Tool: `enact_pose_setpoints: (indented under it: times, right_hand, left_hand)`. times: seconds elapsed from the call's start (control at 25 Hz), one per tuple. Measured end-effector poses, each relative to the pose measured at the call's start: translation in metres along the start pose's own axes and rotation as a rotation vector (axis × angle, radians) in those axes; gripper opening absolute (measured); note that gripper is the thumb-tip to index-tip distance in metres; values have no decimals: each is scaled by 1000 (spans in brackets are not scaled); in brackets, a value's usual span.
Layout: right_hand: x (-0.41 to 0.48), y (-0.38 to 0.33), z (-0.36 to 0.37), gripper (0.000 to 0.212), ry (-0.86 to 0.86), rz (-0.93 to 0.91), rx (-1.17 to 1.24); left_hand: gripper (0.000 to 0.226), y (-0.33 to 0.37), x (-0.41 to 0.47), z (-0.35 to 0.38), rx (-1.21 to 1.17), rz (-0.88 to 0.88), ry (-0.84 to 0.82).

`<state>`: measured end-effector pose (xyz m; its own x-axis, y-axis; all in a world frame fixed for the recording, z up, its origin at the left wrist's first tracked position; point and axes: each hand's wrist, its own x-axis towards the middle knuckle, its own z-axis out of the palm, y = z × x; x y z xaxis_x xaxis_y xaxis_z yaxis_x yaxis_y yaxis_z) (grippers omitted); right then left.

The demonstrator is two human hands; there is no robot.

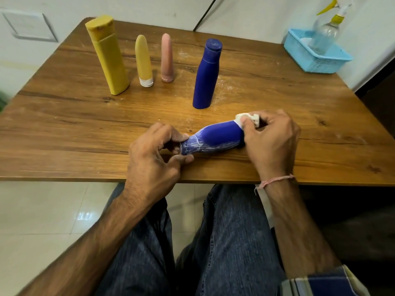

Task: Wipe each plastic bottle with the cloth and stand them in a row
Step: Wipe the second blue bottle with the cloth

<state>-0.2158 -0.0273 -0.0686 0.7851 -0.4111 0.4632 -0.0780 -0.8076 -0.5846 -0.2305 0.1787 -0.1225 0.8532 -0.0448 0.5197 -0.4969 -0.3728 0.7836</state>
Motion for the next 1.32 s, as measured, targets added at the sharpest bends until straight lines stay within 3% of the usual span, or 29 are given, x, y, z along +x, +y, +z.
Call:
enact_pose_setpoints:
  times: [0.24, 0.44, 0.52, 0.68, 0.88, 1.08, 1.24, 1.32]
  right_hand:
    - [-44, -41, 11, 11, -185, -321, 125]
    - [4, 0, 2, 16, -24, 25, 36]
    - [-13, -13, 10, 14, -16, -61, 85]
    - [-55, -33, 14, 14, -173, -286, 192]
    - [-20, 3, 6, 13, 14, -70, 70]
    - [-72, -45, 14, 13, -195, -294, 230]
    - [-45, -22, 11, 16, 2, -206, 118]
    - [-46, -23, 12, 13, 4, -178, 129]
  left_hand:
    - [27, 0, -1, -2, 132, 64, 1]
    - [31, 1, -1, 3, 73, 27, 35]
    - [31, 1, -1, 2, 34, -9, 45]
    - [32, 2, -2, -2, 40, -73, 29]
    - [36, 8, 0, 5, 29, -128, 33]
    - [32, 13, -3, 2, 101, -117, 56]
    - [41, 14, -3, 2, 84, -127, 41]
    - [41, 14, -3, 3, 74, -127, 60]
